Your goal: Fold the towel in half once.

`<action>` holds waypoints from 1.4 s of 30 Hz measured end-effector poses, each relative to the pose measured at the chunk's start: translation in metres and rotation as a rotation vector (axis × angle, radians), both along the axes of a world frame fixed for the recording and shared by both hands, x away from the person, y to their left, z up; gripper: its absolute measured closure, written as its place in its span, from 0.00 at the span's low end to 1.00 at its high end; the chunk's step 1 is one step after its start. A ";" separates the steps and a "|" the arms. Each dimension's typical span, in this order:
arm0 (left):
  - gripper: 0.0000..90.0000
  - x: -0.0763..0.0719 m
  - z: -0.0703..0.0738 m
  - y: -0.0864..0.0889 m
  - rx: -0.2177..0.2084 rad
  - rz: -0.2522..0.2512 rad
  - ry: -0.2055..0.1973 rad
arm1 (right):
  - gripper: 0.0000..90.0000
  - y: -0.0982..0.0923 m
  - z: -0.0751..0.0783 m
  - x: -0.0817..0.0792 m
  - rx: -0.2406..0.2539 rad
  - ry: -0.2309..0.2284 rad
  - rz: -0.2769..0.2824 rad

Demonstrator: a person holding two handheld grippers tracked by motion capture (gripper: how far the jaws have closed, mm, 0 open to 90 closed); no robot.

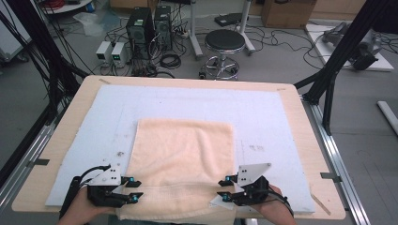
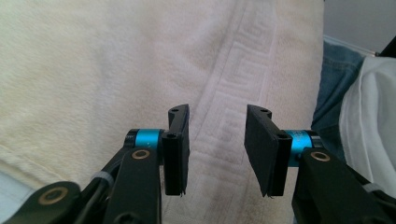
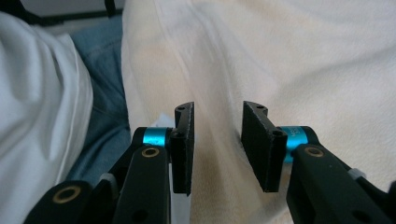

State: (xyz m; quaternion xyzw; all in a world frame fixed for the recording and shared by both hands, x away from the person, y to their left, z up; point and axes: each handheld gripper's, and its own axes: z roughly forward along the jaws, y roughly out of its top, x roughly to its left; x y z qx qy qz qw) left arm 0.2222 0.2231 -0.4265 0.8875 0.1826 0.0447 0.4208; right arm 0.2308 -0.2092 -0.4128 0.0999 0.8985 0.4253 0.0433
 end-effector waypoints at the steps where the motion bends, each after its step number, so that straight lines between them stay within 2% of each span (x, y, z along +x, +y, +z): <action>1: 0.67 0.001 -0.002 -0.001 0.015 -0.004 -0.001 | 0.72 0.001 -0.002 0.001 -0.012 0.000 0.004; 5: 0.66 0.004 -0.007 -0.004 0.038 -0.015 0.003 | 0.72 0.007 -0.010 0.006 -0.066 -0.010 -0.004; 6: 0.66 0.004 -0.007 -0.004 0.031 -0.010 0.004 | 0.72 0.008 -0.012 0.007 -0.081 -0.025 -0.009; 7: 0.66 0.004 -0.006 -0.003 0.034 -0.009 0.000 | 0.73 0.008 -0.011 0.008 -0.081 -0.042 -0.015; 9: 0.66 0.003 -0.005 -0.002 0.021 0.002 -0.006 | 0.74 0.004 -0.003 0.006 -0.019 -0.045 -0.021; 10: 0.66 0.003 -0.004 0.000 0.019 0.005 -0.009 | 0.75 0.002 0.001 0.005 -0.004 -0.055 -0.017; 13: 0.67 0.004 -0.004 0.002 0.012 0.019 -0.010 | 0.81 -0.001 0.008 0.001 -0.009 -0.070 0.005; 14: 0.68 0.004 -0.004 0.002 0.010 0.024 -0.007 | 0.84 -0.001 0.008 0.000 -0.016 -0.062 0.018; 17: 0.70 0.005 -0.004 0.002 0.022 0.023 -0.013 | 0.84 0.001 0.000 0.002 -0.046 -0.049 0.028; 21: 0.69 0.007 -0.006 -0.001 0.031 0.018 -0.010 | 0.81 0.007 -0.012 0.012 -0.117 -0.066 -0.023; 23: 0.69 0.008 -0.007 -0.002 0.025 0.025 -0.004 | 0.79 0.011 -0.020 0.019 -0.158 -0.044 -0.028; 30: 0.68 0.008 -0.004 0.002 0.018 0.031 -0.016 | 0.78 0.000 -0.011 0.015 -0.078 -0.046 -0.016; 35: 0.68 0.011 -0.009 0.000 0.036 0.028 -0.004 | 0.71 -0.003 -0.018 0.017 -0.123 -0.018 -0.023; 37: 0.69 0.010 -0.010 0.000 0.034 0.028 -0.002 | 0.74 -0.002 -0.023 0.018 -0.103 0.007 -0.035; 39: 0.75 0.012 -0.011 0.001 0.029 0.032 0.004 | 0.83 -0.005 -0.025 0.020 -0.080 0.043 -0.045; 41: 0.84 0.014 -0.011 0.002 0.019 0.036 0.020 | 0.95 -0.004 -0.025 0.018 -0.079 0.036 -0.031; 42: 0.89 0.015 -0.011 0.002 0.012 0.034 0.028 | 0.96 -0.003 -0.024 0.017 -0.084 0.028 -0.028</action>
